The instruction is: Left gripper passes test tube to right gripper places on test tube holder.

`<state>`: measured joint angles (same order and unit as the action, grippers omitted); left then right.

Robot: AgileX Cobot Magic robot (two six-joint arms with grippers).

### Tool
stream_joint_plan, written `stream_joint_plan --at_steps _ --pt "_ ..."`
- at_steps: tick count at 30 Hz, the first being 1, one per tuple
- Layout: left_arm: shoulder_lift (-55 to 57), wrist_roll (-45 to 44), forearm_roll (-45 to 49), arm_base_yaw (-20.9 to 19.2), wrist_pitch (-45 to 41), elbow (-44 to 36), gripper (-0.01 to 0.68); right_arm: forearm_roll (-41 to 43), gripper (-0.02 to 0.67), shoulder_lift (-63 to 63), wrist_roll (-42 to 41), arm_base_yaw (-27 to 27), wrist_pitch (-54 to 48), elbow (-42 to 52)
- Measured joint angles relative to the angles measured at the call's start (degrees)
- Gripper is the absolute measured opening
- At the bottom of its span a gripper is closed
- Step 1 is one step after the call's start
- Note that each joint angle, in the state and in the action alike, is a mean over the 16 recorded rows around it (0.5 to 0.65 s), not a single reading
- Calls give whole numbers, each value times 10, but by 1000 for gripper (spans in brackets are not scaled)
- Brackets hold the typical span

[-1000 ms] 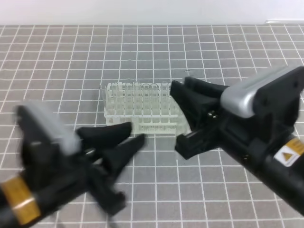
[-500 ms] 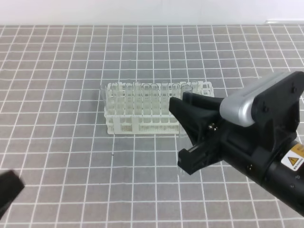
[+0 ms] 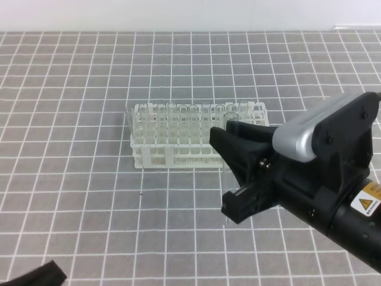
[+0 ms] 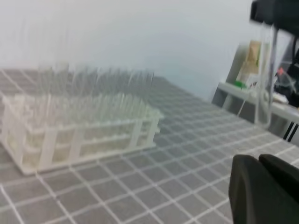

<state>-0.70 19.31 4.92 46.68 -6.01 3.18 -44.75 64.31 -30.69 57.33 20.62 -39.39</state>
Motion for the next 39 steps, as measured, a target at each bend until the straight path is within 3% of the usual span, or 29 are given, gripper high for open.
stream_joint_plan --at_steps 25,39 --pt "1 2 1 0 2 -34 0 -21 102 0 -45 0 -20 0" --pt "0 2 2 0 5 -36 -1 -120 102 0 -151 -5 29 4"
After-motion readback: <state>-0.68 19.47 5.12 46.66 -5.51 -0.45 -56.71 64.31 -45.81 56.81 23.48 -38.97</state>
